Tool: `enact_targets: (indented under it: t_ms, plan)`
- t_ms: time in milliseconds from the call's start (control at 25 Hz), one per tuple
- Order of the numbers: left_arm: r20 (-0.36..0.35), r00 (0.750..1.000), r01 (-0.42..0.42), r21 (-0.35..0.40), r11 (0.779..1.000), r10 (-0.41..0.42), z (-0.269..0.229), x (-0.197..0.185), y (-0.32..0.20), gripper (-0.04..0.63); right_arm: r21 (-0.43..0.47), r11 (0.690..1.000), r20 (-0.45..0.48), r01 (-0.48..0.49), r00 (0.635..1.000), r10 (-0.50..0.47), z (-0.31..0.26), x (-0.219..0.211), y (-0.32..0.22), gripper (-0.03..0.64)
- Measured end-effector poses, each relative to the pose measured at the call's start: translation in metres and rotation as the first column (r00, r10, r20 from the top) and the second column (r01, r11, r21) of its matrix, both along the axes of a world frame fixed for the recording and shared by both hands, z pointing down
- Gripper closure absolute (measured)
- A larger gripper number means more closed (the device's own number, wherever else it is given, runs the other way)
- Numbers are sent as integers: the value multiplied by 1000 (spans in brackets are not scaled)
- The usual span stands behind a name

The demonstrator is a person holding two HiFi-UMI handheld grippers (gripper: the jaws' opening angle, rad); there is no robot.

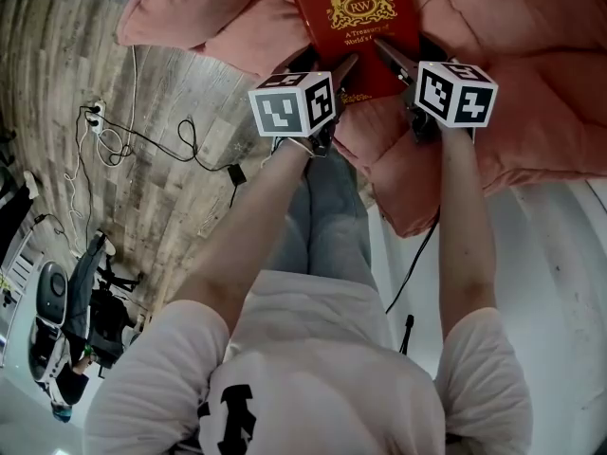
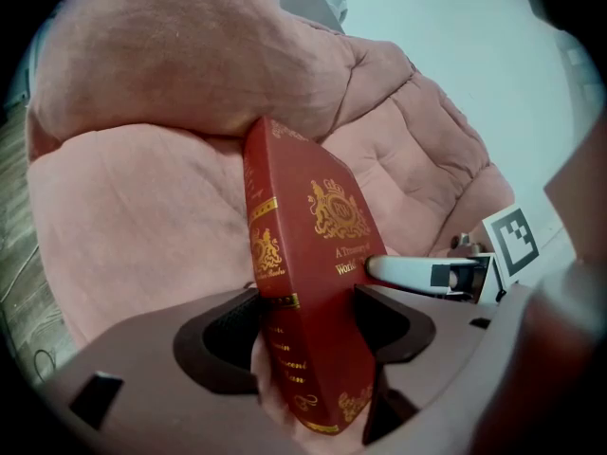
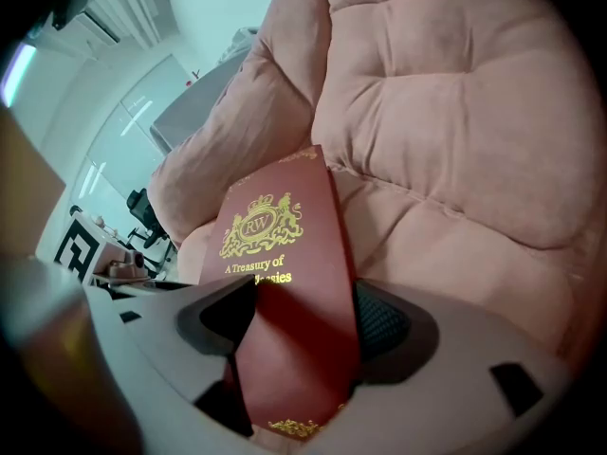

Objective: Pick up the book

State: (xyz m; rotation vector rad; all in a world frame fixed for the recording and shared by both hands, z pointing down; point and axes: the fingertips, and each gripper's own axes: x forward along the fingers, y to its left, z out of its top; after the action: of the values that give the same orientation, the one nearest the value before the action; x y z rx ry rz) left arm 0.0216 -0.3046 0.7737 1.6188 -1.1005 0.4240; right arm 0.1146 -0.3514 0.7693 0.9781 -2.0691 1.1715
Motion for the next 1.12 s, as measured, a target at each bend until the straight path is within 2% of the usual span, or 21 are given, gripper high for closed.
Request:
enact_targets:
  t_ms: [240,600,880,1120]
  plan:
    - [14,1000,2,0,1000,-2,-8,-2,0,293,31,999,-20,20,1000,-20,-9,-2,4,289]
    - [6,999,-35,11,999,34,-40,-11,1,293,32,999,-29,-16,999,17,-41,-9,9,290]
    - [1,997,-76,50,996,76,-76,-15,7,293,48,996,-38,-74,996,76,-78,-11,22,290]
    - [7,994,-108,122,987,107,-119,-18,2,293,107,987,-35,-121,991,126,-122,-12,21,290]
